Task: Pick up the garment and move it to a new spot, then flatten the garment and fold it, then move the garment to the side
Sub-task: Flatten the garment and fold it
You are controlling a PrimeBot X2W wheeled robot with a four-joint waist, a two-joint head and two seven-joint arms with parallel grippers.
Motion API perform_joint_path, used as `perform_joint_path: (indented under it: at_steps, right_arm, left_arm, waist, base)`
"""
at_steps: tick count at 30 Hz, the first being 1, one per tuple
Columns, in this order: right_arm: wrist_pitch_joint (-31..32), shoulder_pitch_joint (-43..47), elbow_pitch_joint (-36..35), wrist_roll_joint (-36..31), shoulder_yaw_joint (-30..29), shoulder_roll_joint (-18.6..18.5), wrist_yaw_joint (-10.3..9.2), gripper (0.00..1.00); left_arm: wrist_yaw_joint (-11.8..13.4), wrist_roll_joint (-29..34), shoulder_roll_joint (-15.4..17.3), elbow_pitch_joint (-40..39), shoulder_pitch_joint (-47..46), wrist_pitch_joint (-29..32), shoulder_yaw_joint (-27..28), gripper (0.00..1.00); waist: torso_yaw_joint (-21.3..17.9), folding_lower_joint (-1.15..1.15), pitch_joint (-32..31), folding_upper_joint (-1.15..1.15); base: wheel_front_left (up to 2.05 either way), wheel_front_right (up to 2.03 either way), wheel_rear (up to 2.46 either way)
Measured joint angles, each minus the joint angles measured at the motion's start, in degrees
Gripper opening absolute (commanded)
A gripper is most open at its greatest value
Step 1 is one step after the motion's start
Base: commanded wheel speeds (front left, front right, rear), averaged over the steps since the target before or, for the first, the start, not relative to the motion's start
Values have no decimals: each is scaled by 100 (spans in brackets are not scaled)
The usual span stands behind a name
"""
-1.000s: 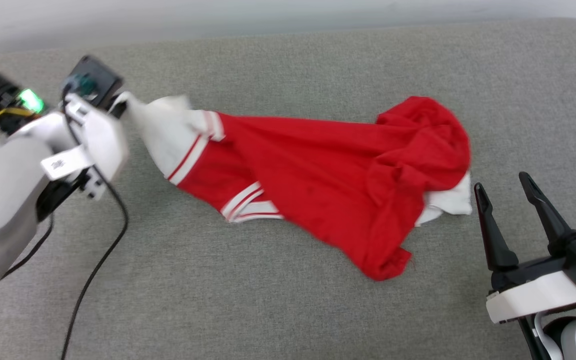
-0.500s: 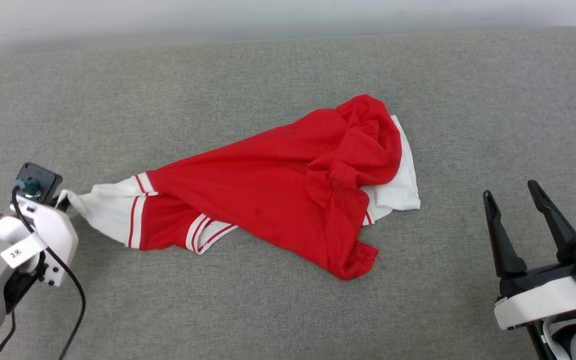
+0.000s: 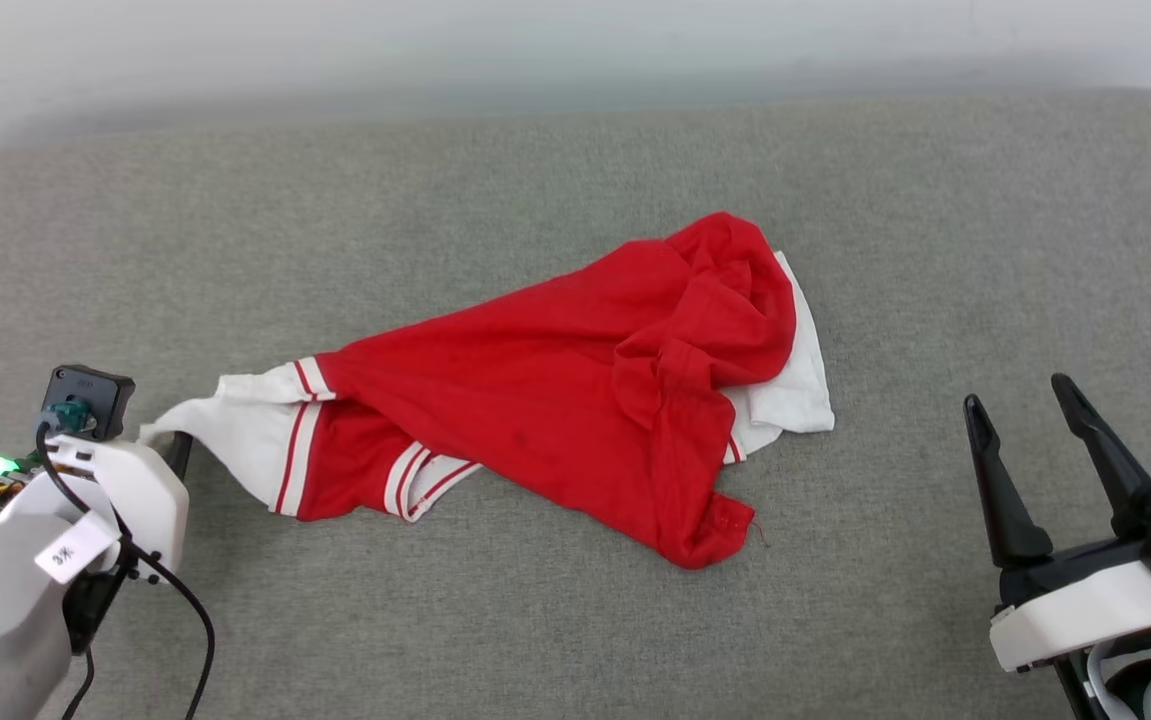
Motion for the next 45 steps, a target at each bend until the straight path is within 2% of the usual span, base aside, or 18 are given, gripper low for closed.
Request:
perform_joint_path:
  at_steps: [3, 6, 11, 16, 21, 23, 27, 30, 34, 39, 45]
  right_arm:
    - [16, 69, -41, 16, 13, -33, 0, 100]
    - [49, 87, -130, 36, 18, -99, 0, 100]
    - [175, 75, -241, 121, -20, -250, 0, 100]
    - [343, -177, -305, 166, 26, -603, 0, 100]
    - [882, -684, -261, 417, 431, -1238, 0, 100]
    - [1203, -966, -190, 637, 713, -1547, 0, 100]
    - [2240, -1459, -55, 1295, 1633, -2372, 0, 100]
    - [3038, -1793, -88, 1890, 2342, -2988, 1, 100]
    - [3886, -2284, -112, 2506, 3131, -3582, 0, 100]
    - [4432, -3018, 51, 2894, 3968, -3742, 0, 100]
    - [4686, -3891, 829, 3077, 4886, -3660, 0, 100]
  left_arm:
    - [288, 0, -9, -212, 170, -204, 183, 100]
    - [699, 70, 18, -669, 404, -265, 432, 100]
    - [1608, 654, 152, -2161, 1035, -275, 1350, 100]
    - [2365, 1359, 176, -3452, 2011, -274, 2253, 100]
    - [2721, 2059, -55, -4300, 2710, -276, 2903, 100]
    - [2795, 2313, -185, -4545, 2899, -277, 3105, 100]
    - [2808, 2751, -482, -4807, 3160, -281, 3376, 100]
    - [2751, 3009, -695, -4922, 3264, -281, 3570, 100]
    - [2626, 3316, -982, -5027, 3331, -281, 3769, 100]
    - [2425, 3613, -1335, -5063, 3350, -282, 3994, 100]
    - [2170, 3902, -1727, -4974, 3247, -282, 4233, 100]
  waist:
    - [49, 0, -160, 0]
    - [110, 0, -320, 0]
    - [248, 0, -520, 0]
    - [368, -1, -607, 0]
    - [449, 0, -549, 0]
    - [484, 0, -504, 0]
    - [570, 0, -399, 0]
    - [645, 0, -302, 0]
    - [760, 0, -144, 0]
    - [908, 0, 138, 0]
    - [1106, 1, 536, 0]
  base:
    - [0, 0, 0]
    - [0, 0, 0]
    - [0, 0, 0]
    - [0, 0, 0]
    - [0, 0, 0]
    - [0, 0, 0]
    - [0, 0, 0]
    - [0, 0, 0]
    - [0, 0, 0]
    - [0, 0, 0]
    - [0, 0, 0]
